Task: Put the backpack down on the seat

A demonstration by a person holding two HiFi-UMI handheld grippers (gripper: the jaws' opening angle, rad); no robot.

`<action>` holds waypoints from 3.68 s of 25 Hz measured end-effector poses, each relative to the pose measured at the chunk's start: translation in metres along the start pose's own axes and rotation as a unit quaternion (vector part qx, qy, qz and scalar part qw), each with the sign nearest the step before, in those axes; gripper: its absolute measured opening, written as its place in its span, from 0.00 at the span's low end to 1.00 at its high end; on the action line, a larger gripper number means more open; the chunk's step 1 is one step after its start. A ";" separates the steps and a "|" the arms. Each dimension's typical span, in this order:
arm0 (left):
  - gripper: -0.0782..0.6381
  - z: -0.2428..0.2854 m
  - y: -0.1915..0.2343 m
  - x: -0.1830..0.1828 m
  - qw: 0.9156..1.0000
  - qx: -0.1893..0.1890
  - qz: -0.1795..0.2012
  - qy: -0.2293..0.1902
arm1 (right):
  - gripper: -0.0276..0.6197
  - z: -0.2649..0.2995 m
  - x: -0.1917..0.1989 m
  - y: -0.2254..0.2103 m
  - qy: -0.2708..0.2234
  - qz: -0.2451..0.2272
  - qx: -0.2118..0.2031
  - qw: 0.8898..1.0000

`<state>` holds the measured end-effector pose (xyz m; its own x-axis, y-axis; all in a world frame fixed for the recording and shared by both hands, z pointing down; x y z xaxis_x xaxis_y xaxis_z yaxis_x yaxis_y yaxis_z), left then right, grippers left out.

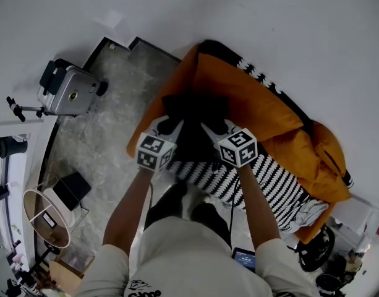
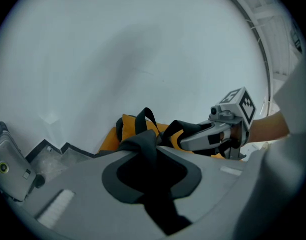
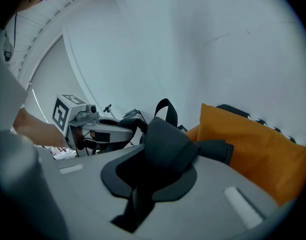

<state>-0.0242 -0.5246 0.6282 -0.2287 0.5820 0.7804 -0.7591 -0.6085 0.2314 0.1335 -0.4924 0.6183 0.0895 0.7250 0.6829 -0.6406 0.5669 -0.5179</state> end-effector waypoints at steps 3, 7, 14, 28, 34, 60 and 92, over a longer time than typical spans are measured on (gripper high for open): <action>0.20 0.010 0.002 0.006 1.000 -0.003 -0.013 0.008 | 0.09 0.002 0.004 -0.008 0.013 0.021 0.018 1.000; 0.21 0.022 0.006 0.012 1.000 -0.013 -0.021 0.017 | 0.09 0.009 0.007 -0.018 0.017 0.043 0.032 0.998; 0.22 0.031 0.013 0.020 0.998 -0.002 -0.045 0.032 | 0.09 0.015 0.008 -0.027 0.022 0.062 0.036 0.997; 0.24 0.039 0.024 0.055 0.996 0.003 -0.068 0.059 | 0.10 0.036 0.041 -0.039 0.068 0.083 0.051 0.993; 0.26 0.040 0.026 0.067 0.995 -0.003 -0.075 0.065 | 0.10 0.046 0.054 -0.043 0.077 0.093 0.047 0.992; 0.59 0.035 0.028 0.088 0.993 -0.071 -0.066 0.069 | 0.43 0.033 0.076 -0.042 0.066 0.076 0.100 0.990; 0.50 -0.147 0.005 0.104 0.989 -0.137 -0.060 -0.006 | 0.37 -0.115 0.098 0.080 -0.050 0.044 0.156 0.986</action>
<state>-0.1414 -0.3876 0.6256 -0.1207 0.6332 0.7645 -0.9170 -0.3660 0.1584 0.1785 -0.3313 0.5848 -0.0422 0.7146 0.6982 -0.8469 0.3451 -0.4044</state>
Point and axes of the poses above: the fingertips, and each gripper's own axes: z forward along the fingers, y to its left, x out of its underside, the point moved 7 cm from there along -z, backward along the fingers, and after that the axes turned 12 degrees about -x, right-handed, at the moved point
